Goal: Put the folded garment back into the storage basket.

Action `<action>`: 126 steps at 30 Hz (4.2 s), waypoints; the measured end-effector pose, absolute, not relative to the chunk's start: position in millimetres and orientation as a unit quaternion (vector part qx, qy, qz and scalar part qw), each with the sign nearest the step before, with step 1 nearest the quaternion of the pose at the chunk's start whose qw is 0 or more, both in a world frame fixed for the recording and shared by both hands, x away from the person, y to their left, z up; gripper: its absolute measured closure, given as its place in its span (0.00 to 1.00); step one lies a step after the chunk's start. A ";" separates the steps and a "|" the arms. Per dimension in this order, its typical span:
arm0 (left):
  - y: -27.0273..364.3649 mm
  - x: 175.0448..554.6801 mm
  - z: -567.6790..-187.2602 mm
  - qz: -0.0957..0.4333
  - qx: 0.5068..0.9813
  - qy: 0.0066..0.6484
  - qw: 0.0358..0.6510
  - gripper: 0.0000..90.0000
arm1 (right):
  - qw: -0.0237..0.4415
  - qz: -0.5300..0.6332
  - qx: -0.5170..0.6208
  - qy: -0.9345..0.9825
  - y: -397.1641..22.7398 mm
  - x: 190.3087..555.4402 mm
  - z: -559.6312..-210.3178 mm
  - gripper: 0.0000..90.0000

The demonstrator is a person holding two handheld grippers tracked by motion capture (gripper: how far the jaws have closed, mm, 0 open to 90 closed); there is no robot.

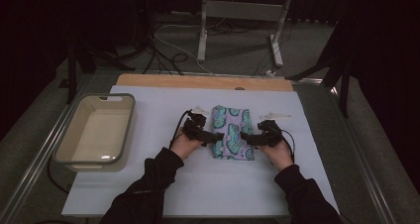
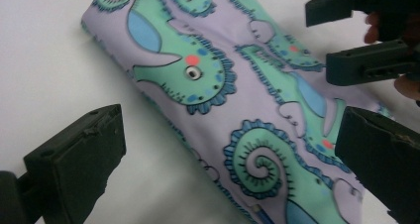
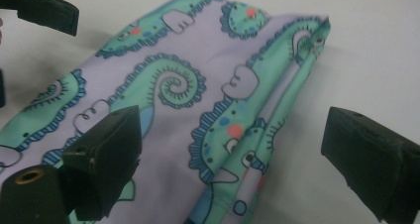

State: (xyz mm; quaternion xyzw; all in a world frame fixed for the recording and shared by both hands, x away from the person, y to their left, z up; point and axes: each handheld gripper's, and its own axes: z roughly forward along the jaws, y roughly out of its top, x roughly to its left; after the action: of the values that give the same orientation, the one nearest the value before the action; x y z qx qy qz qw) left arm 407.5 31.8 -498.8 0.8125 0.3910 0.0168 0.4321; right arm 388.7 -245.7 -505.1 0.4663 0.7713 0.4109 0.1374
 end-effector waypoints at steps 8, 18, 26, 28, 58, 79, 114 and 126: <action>30.9 411.6 -505.8 -0.005 0.805 0.410 0.429 0.00 | 0.108 0.407 0.486 0.766 -248.8 395.6 -514.2 0.10; 28.8 413.4 -514.5 -0.040 0.806 0.425 0.410 0.12 | 0.086 0.403 0.492 0.767 -247.7 398.2 -521.4 0.12; 22.7 412.1 -520.6 -0.065 0.810 0.419 0.405 0.28 | 0.080 0.387 0.485 0.780 -244.8 397.2 -524.2 0.17; 20.4 410.9 -520.8 -0.067 0.813 0.415 0.404 0.33 | 0.082 0.380 0.480 0.786 -243.5 395.7 -523.4 0.20; 9.5 404.9 -518.0 -0.061 0.821 0.407 0.397 0.80 | 0.056 0.388 0.457 0.798 -230.4 380.2 -520.2 0.86; 10.7 399.8 -491.6 -0.041 0.834 0.370 0.407 0.82 | 0.075 0.425 0.451 0.782 -232.5 369.9 -498.8 0.87; 46.8 390.4 -427.0 0.010 0.833 0.342 0.435 0.83 | 0.116 0.470 0.404 0.777 -201.1 362.1 -439.2 0.87; 70.0 387.6 -414.4 0.019 0.828 0.350 0.438 0.83 | 0.121 0.478 0.388 0.779 -179.6 365.2 -426.8 0.87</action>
State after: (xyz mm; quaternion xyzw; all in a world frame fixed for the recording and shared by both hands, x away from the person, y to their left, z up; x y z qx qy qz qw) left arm 387.6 70.0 -414.4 0.8276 0.3499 0.0193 0.4385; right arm 365.2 -179.6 -426.8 0.3876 0.7789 0.4779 0.1213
